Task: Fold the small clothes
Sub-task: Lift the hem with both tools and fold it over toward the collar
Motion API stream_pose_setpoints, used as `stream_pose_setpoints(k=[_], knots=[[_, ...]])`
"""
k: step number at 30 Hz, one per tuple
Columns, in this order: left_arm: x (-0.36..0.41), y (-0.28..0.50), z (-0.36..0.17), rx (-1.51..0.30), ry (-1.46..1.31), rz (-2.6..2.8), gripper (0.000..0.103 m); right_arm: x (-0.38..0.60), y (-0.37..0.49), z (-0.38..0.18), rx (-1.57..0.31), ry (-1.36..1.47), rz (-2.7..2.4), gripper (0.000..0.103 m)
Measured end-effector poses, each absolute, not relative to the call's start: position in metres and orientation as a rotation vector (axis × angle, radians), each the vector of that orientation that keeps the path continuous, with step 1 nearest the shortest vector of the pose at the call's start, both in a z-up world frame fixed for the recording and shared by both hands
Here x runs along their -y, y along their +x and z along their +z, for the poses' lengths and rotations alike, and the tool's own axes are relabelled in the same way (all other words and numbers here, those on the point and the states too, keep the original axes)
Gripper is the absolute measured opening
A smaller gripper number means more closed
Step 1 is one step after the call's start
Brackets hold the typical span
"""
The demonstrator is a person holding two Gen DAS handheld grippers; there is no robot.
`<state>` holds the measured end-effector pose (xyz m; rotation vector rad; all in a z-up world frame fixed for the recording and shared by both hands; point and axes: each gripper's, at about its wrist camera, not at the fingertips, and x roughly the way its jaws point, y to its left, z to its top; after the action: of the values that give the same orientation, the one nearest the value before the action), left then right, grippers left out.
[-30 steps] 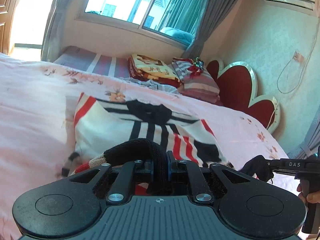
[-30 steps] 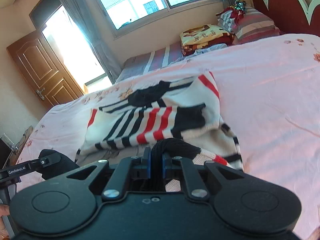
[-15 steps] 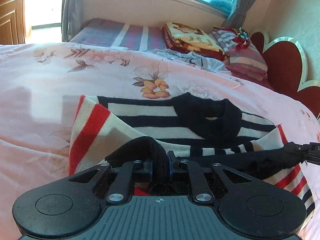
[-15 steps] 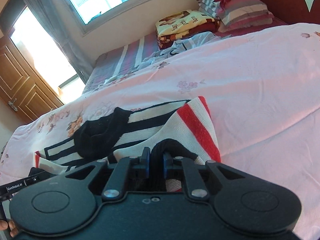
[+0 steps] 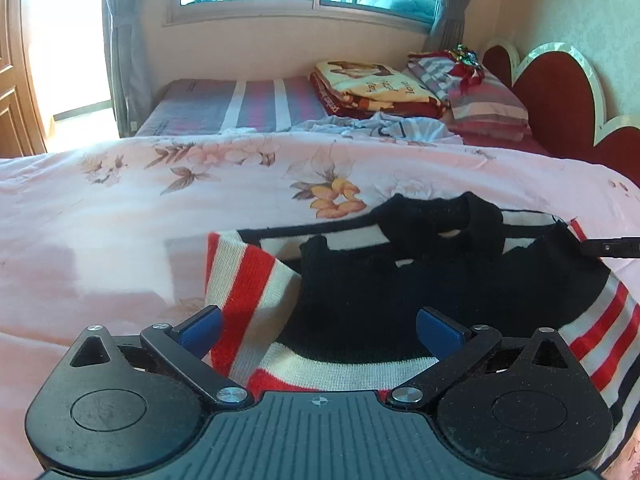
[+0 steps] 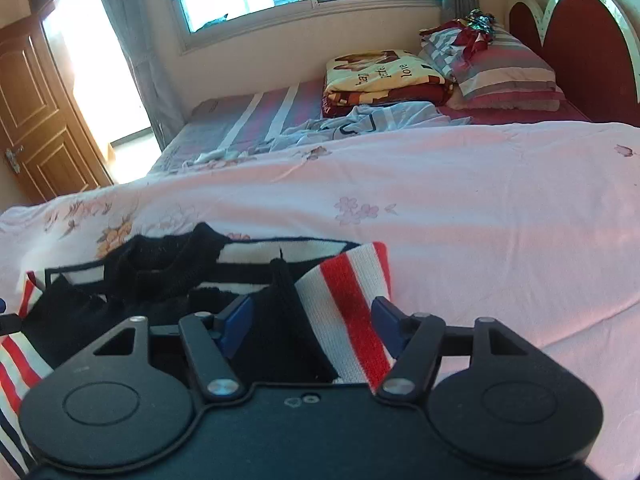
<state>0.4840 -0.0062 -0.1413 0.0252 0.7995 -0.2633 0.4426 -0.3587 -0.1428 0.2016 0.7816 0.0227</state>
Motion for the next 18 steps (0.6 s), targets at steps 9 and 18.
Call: stream_pose_setpoints(k=[9,18], knots=[[0.021,0.486,-0.159,-0.835,0.062,-0.264,0.007,0.333,0.451,-0.156,-0.812,0.064,0.068,0.027],[0.018,0.486,-0.14,-0.706,0.021,-0.2,0.006,0.345,0.444,-0.137,-0.706,0.129,0.066,0.005]])
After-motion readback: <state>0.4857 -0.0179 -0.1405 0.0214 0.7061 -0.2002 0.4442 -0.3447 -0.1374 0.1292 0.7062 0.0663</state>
